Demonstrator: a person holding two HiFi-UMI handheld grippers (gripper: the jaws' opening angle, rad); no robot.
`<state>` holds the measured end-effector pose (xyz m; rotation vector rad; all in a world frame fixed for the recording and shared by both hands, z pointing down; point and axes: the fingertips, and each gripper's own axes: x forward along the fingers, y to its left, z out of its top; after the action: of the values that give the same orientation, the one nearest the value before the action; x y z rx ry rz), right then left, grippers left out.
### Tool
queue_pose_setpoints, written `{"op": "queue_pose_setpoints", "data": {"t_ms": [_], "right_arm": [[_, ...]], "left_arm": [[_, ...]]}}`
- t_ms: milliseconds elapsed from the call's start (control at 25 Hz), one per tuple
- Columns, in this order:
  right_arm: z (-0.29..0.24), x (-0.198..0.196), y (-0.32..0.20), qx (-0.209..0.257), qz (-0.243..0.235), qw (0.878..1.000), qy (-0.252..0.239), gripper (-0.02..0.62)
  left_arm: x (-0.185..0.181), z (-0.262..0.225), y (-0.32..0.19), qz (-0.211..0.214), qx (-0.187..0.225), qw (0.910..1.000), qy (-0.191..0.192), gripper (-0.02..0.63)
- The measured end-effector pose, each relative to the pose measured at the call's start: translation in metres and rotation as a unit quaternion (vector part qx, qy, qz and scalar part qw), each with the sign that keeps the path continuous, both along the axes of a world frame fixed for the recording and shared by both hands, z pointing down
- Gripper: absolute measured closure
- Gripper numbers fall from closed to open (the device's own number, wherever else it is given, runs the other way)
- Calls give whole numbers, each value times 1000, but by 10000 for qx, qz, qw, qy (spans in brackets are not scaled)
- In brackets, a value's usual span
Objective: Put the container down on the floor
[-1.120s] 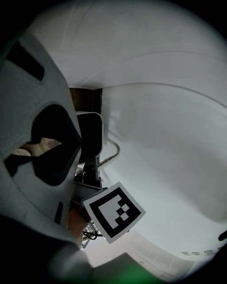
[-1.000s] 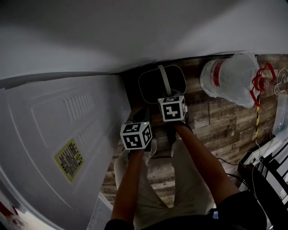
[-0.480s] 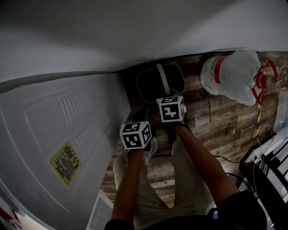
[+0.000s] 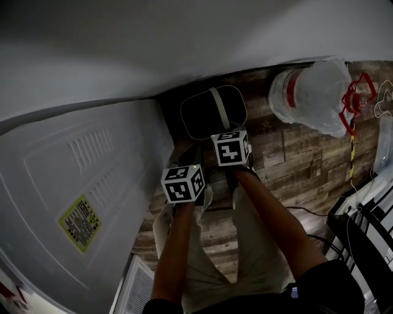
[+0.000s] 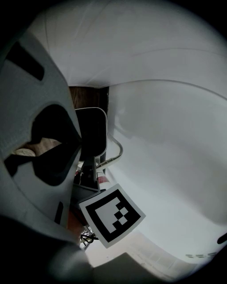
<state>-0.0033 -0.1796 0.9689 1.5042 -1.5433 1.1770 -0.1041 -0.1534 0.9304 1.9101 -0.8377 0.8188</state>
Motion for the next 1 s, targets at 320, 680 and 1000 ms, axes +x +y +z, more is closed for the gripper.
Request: {"op": "queue_pose_setpoints", "data": {"t_ms": [320, 680, 1000], "right_arm": [[4, 16, 12, -57, 83, 9999, -100, 563], [17, 48, 20, -78, 116, 9999, -77, 563], [31, 76, 28, -105, 235, 9996, -68, 546]], "left_arm": [[15, -3, 4, 106, 55, 9999, 18, 592], [51, 14, 19, 424, -128, 9990, 88, 592], [86, 30, 34, 880, -209, 9959, 78, 592]]}}
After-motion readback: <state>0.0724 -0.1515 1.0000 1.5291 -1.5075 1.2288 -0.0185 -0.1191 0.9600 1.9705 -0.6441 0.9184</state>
